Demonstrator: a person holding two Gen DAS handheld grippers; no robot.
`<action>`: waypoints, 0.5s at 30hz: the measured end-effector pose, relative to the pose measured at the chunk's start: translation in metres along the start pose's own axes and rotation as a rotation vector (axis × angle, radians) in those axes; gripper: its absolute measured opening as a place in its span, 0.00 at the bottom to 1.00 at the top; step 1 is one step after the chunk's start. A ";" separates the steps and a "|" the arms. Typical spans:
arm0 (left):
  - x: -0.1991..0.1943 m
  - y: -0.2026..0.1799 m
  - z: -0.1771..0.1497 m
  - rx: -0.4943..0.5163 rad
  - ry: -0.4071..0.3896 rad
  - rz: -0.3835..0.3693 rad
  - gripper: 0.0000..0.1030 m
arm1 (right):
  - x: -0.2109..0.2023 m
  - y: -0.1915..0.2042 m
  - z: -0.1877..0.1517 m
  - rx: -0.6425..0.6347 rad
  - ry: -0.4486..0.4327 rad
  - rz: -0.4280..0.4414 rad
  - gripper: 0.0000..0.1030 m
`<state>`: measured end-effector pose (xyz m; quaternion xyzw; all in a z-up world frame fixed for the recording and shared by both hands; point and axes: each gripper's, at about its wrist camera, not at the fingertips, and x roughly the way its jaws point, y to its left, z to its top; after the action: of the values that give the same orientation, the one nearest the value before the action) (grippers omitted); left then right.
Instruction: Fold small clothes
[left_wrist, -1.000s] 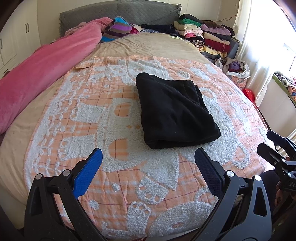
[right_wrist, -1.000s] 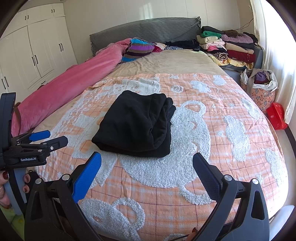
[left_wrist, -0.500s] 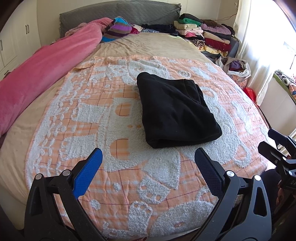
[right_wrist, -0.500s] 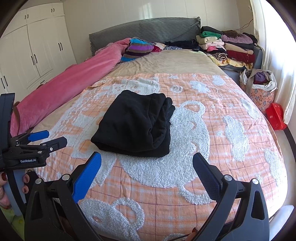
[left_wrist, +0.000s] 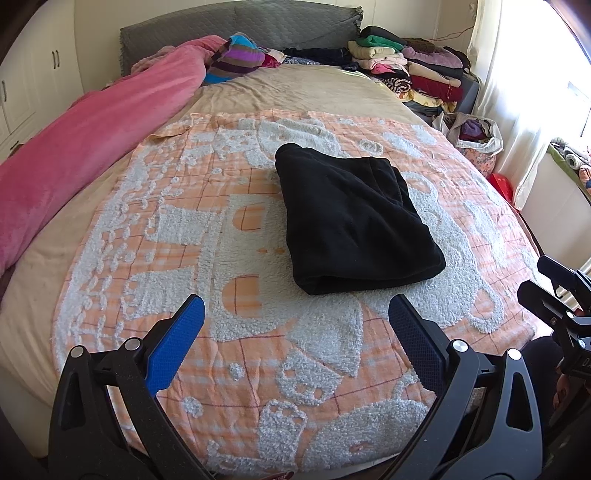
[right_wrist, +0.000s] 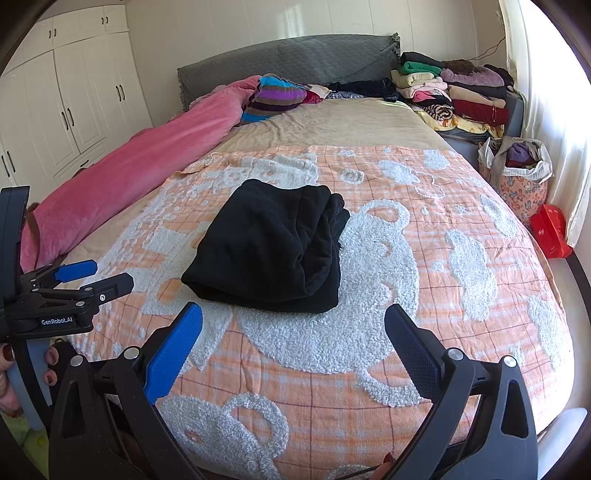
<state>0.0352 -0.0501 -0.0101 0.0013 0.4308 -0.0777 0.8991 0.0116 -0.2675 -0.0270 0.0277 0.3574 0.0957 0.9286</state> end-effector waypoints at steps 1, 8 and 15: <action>0.000 0.001 0.000 0.000 0.000 0.002 0.91 | 0.000 0.000 0.000 0.000 0.000 0.002 0.96; 0.000 0.001 0.000 0.002 0.000 0.003 0.91 | 0.000 0.000 0.000 0.000 0.000 -0.001 0.96; 0.000 0.003 0.000 0.015 0.010 0.025 0.91 | 0.000 0.000 0.000 0.000 0.000 -0.002 0.96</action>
<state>0.0353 -0.0469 -0.0108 0.0140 0.4347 -0.0698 0.8978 0.0111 -0.2679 -0.0271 0.0274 0.3572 0.0947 0.9288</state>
